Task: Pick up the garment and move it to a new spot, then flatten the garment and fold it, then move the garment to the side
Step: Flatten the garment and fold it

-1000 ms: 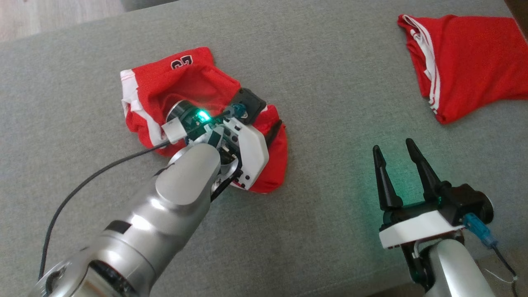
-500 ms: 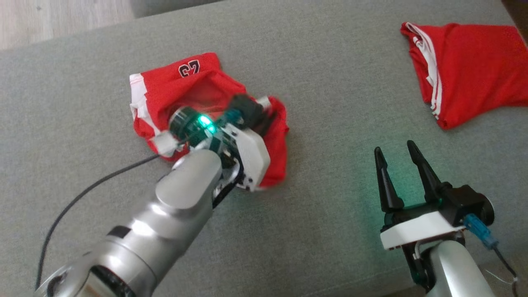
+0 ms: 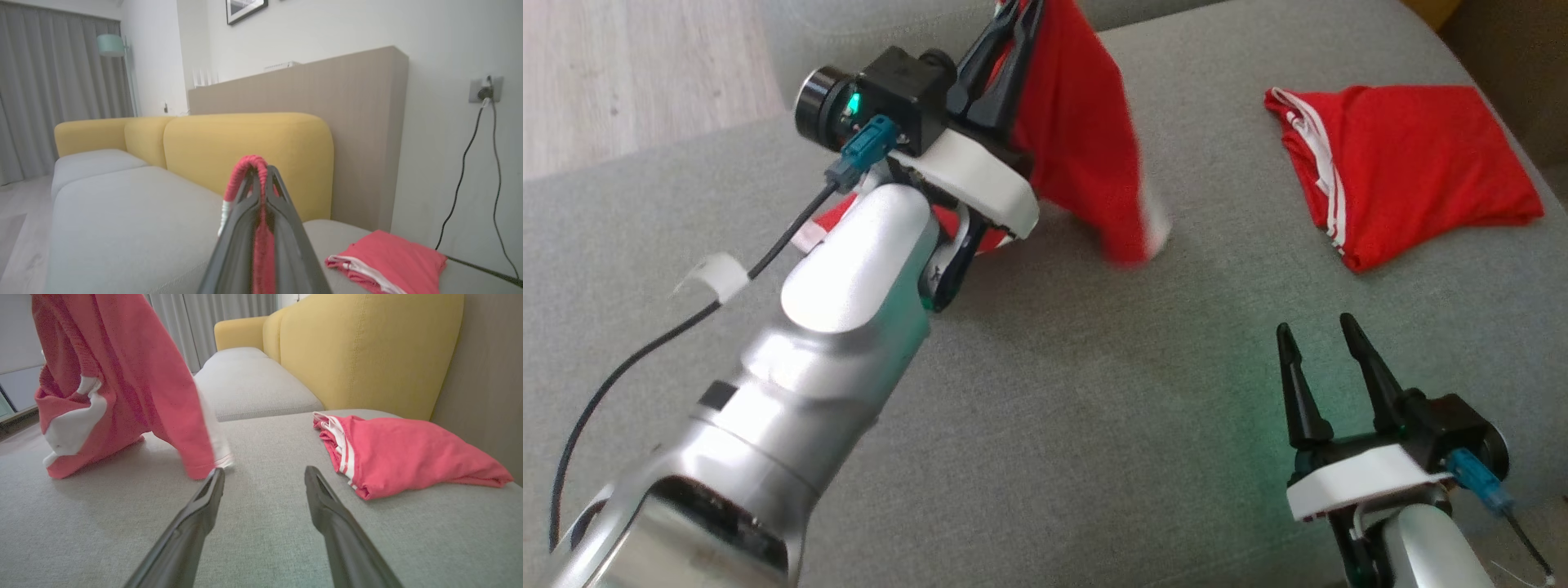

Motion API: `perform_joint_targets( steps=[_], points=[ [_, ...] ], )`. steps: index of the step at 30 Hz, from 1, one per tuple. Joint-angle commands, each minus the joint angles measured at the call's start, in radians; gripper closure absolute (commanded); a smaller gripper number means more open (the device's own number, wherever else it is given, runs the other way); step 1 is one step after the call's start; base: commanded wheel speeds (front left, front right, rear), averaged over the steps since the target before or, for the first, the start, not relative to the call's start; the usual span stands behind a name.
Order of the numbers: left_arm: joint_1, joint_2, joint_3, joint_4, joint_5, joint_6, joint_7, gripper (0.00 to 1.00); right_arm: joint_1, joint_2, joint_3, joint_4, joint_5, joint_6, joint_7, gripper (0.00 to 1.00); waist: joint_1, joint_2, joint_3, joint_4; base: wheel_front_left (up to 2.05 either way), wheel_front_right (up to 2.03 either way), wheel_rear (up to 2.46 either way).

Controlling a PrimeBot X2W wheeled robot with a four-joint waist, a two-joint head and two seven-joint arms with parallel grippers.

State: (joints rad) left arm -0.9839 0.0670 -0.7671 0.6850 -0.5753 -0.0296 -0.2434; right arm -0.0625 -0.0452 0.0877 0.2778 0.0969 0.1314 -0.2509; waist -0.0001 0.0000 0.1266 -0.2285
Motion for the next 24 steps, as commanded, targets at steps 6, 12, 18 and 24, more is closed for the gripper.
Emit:
perform_joint_targets(
  steps=[6,12,18,24],
  points=[
    [0.092,0.036,0.095,-0.202,0.019,0.001,-0.018,1.00,-0.004,-0.005,0.002,-0.023,-0.003,-0.001,-0.011,0.00,0.0001,0.0000,-0.034,0.009,0.00,0.00,0.00],
    [0.429,0.079,0.056,-0.412,0.042,-0.060,-0.018,1.00,0.022,-0.005,-0.005,-0.017,0.010,-0.001,-0.011,0.00,0.0001,0.0000,-0.063,0.021,0.00,0.00,0.00],
    [0.745,0.141,0.041,-0.495,0.072,-0.081,-0.018,1.00,0.058,-0.005,-0.019,-0.003,0.008,-0.001,-0.011,0.00,0.0001,0.0000,-0.090,0.049,0.00,0.00,0.00],
    [0.966,0.153,0.135,-0.491,0.107,-0.090,-0.018,1.00,0.080,-0.005,-0.041,0.009,-0.011,-0.001,-0.011,0.00,0.0001,0.0000,-0.115,0.094,0.00,0.00,0.00]
  ],
)
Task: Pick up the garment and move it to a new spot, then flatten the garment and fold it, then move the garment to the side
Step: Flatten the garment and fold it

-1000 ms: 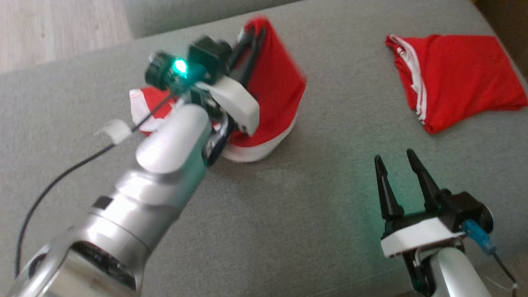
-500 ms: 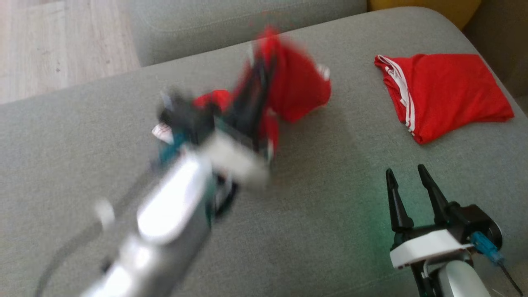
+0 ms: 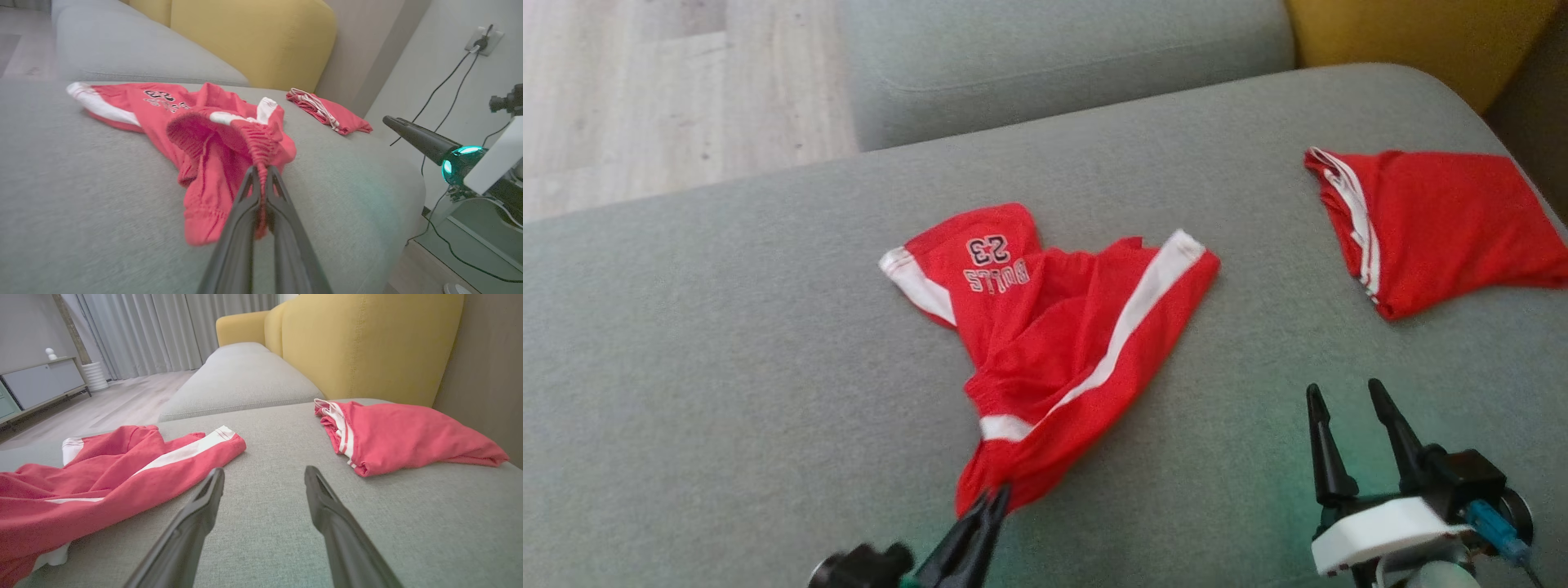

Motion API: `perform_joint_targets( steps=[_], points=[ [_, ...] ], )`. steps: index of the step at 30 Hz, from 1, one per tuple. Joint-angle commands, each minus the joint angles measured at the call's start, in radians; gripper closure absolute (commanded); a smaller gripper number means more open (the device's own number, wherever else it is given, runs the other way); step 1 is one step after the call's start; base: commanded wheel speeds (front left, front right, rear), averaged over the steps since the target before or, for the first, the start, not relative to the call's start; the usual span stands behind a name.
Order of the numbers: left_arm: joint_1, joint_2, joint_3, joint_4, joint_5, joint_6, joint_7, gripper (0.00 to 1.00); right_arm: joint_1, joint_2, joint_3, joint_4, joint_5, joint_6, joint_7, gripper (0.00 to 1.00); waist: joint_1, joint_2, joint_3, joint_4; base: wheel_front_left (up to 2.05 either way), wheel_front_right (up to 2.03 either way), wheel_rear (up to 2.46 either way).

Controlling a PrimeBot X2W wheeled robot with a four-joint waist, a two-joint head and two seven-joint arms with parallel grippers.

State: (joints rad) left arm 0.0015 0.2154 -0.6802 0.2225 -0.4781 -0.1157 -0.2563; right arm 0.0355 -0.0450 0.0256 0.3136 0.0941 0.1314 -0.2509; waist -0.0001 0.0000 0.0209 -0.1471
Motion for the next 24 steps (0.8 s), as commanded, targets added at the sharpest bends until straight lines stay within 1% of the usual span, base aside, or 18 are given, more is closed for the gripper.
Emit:
perform_joint_targets(
  steps=[1,4,10,12,13,14,15,16,17,18,19,24],
  points=[
    [0.001,0.002,0.068,-0.024,0.016,-0.005,-0.005,1.00,-0.015,-0.005,0.020,-0.026,-0.010,-0.001,-0.011,0.00,0.0001,0.0000,-0.012,0.020,0.00,0.00,0.00],
    [0.042,-0.007,0.135,-0.009,0.045,-0.008,-0.005,1.00,-0.009,-0.005,0.020,-0.021,-0.015,-0.001,-0.011,0.00,0.0001,0.0000,-0.022,0.041,0.00,0.00,0.00],
    [0.090,-0.028,0.314,0.032,0.126,0.000,-0.005,1.00,-0.005,-0.005,0.023,-0.018,-0.021,-0.001,-0.011,0.00,0.0001,0.0000,-0.037,0.069,0.00,0.00,0.00],
    [0.100,-0.039,0.350,0.038,0.147,-0.004,-0.005,1.00,-0.004,-0.005,0.023,-0.019,-0.024,-0.001,-0.011,0.00,0.0001,0.0000,-0.037,0.075,0.00,0.00,0.00],
    [0.104,-0.042,0.359,0.044,0.157,-0.006,-0.005,0.96,-0.004,-0.005,0.024,-0.019,-0.026,-0.001,-0.011,0.00,0.0001,0.0000,-0.038,0.077,0.00,0.00,0.00],
    [0.108,-0.046,0.363,0.047,0.166,-0.008,-0.005,0.88,-0.005,-0.005,0.024,-0.019,-0.026,-0.001,-0.011,0.00,0.0001,0.0000,-0.038,0.078,0.00,0.00,0.00],
    [0.113,-0.052,0.365,0.051,0.169,-0.010,-0.005,0.66,-0.005,-0.005,0.024,-0.019,-0.027,-0.001,-0.011,0.00,0.0001,0.0000,-0.038,0.080,0.00,0.00,0.00],
    [0.119,-0.056,0.365,0.057,0.170,-0.011,-0.005,0.52,-0.005,-0.005,0.024,-0.018,-0.027,-0.001,-0.011,0.00,0.0001,0.0000,-0.039,0.081,0.00,0.00,0.00],
    [0.124,-0.060,0.364,0.064,0.169,-0.013,-0.005,0.29,-0.005,-0.005,0.024,-0.018,-0.027,-0.001,-0.011,0.00,0.0001,0.0000,-0.040,0.082,0.00,0.00,0.00],
    [0.128,-0.065,0.366,0.070,0.165,-0.013,-0.005,0.07,-0.004,-0.005,0.024,-0.018,-0.026,-0.001,-0.011,0.00,0.0001,0.0000,-0.041,0.083,0.00,0.00,0.00],
    [0.133,-0.071,0.373,0.075,0.157,-0.014,-0.005,0.00,-0.004,-0.005,0.023,-0.018,-0.025,-0.001,-0.011,0.00,0.0001,0.0000,-0.042,0.084,0.00,0.00,0.00],
    [0.151,-0.087,0.421,0.063,0.130,-0.015,-0.005,0.00,0.002,-0.005,0.019,-0.018,-0.019,-0.001,-0.011,0.00,0.0001,0.0000,-0.046,0.087,0.00,0.00,0.00]
  ],
)
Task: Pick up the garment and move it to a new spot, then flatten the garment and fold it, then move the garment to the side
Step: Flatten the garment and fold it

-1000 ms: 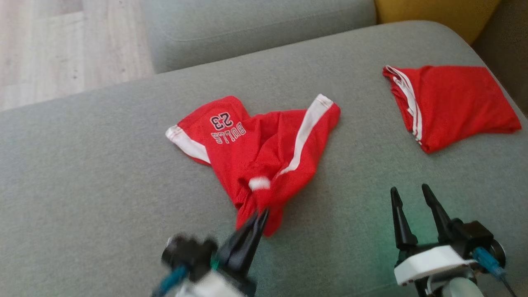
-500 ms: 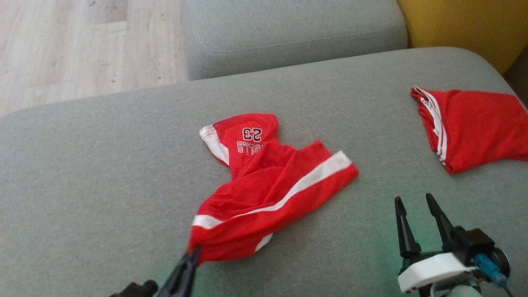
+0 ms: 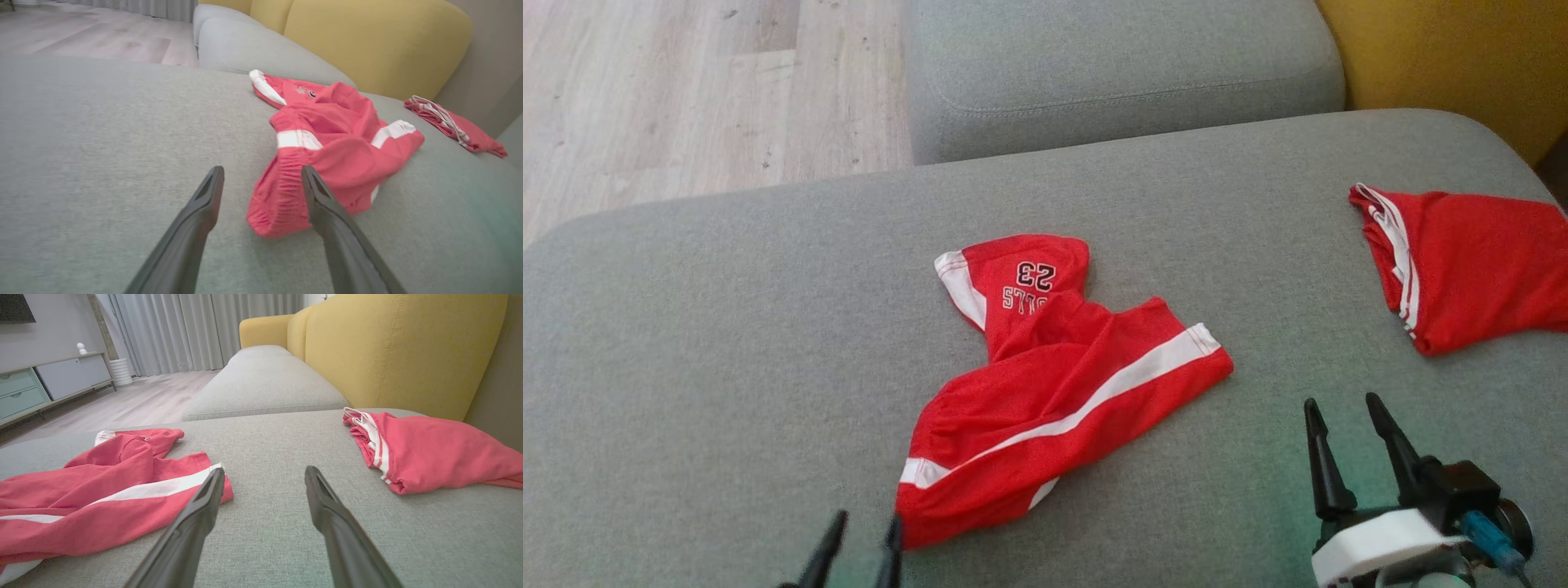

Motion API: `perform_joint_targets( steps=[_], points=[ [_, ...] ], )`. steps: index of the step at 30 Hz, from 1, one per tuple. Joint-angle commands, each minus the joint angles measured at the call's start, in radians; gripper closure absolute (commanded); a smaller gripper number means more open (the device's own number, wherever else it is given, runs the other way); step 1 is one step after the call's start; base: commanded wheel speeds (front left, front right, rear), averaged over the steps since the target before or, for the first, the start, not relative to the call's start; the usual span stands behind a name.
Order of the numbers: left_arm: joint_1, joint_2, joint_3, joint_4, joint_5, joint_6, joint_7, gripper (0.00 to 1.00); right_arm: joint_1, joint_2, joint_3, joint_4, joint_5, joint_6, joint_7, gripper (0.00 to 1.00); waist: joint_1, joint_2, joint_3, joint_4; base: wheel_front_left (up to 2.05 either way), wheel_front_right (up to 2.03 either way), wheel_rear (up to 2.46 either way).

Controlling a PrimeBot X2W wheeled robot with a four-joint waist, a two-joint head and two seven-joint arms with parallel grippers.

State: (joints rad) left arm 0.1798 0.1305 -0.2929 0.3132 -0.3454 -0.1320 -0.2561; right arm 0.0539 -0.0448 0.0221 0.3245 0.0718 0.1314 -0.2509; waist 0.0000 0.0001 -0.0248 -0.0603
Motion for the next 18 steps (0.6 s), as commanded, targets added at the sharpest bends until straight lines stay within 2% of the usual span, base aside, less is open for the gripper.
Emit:
perform_joint_targets(
  steps=[1,5,8,13,18],
  points=[
    [-0.022,-0.005,0.053,-0.038,-0.004,0.002,-0.006,0.00,-0.015,-0.005,0.020,-0.030,0.004,-0.001,-0.011,0.00,0.0000,-0.0001,0.000,0.001,0.00,0.00,0.00],
    [-0.014,-0.021,0.143,-0.089,0.022,0.002,-0.006,0.00,-0.014,-0.005,0.004,-0.035,0.006,-0.001,-0.011,0.00,0.0000,-0.0001,-0.001,0.012,0.00,0.00,0.00],
    [-0.029,-0.035,0.150,-0.131,0.048,0.002,-0.006,0.00,-0.015,-0.005,-0.004,-0.037,0.003,-0.001,-0.011,0.00,0.0000,-0.0001,0.001,0.018,0.00,0.00,0.00],
    [-0.103,-0.042,0.025,-0.164,0.063,0.001,-0.006,0.00,-0.032,-0.005,0.003,-0.039,-0.004,-0.001,-0.011,0.00,0.0000,-0.0001,0.009,0.010,0.00,0.00,0.00],
    [-0.251,-0.039,-0.150,-0.099,0.033,0.001,-0.004,0.00,-0.062,-0.005,0.035,-0.046,-0.010,-0.001,-0.011,0.00,0.0000,-0.0001,0.038,-0.020,0.00,0.00,0.00]
  ],
)
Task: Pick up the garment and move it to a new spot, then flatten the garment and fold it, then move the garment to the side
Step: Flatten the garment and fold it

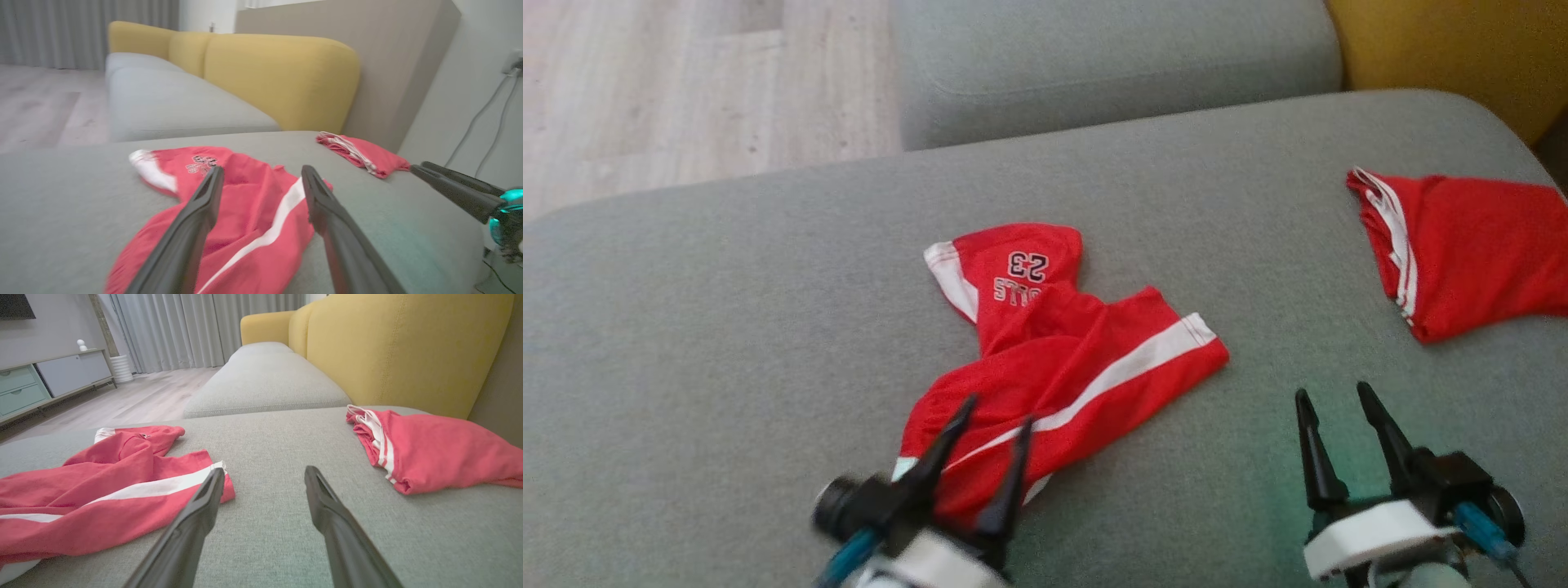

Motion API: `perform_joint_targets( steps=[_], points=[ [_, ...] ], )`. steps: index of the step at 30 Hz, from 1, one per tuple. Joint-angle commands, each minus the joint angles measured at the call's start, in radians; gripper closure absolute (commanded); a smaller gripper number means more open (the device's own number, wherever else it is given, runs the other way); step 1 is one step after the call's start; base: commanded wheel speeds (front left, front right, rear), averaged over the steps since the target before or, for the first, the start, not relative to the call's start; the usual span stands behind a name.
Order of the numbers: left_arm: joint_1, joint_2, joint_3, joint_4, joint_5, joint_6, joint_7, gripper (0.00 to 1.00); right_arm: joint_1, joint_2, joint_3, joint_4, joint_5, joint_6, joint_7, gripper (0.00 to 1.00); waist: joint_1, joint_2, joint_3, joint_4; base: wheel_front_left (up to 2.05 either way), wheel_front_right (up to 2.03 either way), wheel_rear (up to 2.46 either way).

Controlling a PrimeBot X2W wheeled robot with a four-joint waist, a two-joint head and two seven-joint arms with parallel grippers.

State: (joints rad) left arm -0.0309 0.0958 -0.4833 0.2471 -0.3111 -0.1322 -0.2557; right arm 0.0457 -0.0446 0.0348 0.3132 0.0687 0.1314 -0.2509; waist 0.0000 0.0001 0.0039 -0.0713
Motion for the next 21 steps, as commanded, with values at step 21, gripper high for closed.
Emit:
perform_joint_targets(
  steps=[21],
  points=[
    [-0.645,-0.037,-0.388,0.550,-0.270,0.002,0.150,0.00,-0.161,-0.006,0.108,-0.100,0.039,-0.001,-0.011,0.00,0.0000,-0.0001,0.210,-0.200,0.00,0.00,0.00]
  ],
)
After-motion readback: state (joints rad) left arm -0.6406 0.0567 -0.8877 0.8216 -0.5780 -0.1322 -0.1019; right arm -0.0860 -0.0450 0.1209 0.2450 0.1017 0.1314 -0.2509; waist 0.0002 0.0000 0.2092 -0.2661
